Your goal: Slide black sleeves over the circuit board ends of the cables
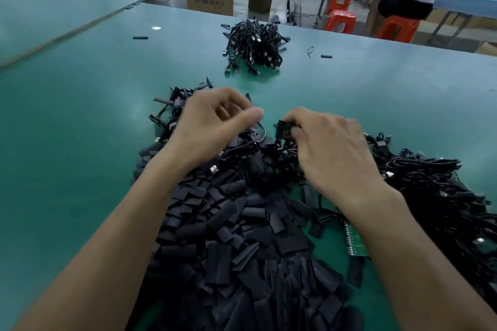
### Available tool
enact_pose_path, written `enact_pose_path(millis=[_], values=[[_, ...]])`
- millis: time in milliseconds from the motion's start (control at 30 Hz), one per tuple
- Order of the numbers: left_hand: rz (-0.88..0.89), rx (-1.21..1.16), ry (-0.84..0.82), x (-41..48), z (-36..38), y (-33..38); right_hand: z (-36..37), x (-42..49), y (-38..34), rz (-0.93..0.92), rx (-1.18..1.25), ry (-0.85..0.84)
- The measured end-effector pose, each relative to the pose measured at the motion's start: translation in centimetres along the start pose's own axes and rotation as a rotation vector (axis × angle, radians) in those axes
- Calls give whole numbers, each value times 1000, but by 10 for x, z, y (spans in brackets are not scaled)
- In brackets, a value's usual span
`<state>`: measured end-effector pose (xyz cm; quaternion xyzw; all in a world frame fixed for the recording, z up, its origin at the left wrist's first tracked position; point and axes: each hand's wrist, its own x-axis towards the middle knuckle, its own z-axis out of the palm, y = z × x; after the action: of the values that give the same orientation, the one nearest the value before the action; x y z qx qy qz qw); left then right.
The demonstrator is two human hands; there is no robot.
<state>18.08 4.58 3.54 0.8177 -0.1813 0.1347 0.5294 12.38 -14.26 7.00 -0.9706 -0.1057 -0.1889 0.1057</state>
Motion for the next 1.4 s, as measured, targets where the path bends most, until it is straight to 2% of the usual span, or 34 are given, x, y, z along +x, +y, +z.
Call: enact_pose_path(millis=[67, 333, 600, 1000, 1100, 1300, 1400], values=[[-30, -192, -217, -3, 4, 4, 5, 4, 4, 3, 159, -40], [-97, -308, -269, -10, 27, -5, 18, 10, 26, 81, 629, -203], [-135, -394, -308, -11, 33, -14, 26, 16, 38, 39, 708, -377], [-220, -617, -428, -15, 35, -16, 17, 21, 48, -12, 910, -539], [-227, -669, -329, -14, 34, -11, 16, 22, 50, 21, 841, -432], [-127, -938, -16, -8, 19, 1, 10, 25, 58, 252, 462, 37], [-39, -994, 128, -3, 13, 12, 5, 26, 54, 310, 280, 188]])
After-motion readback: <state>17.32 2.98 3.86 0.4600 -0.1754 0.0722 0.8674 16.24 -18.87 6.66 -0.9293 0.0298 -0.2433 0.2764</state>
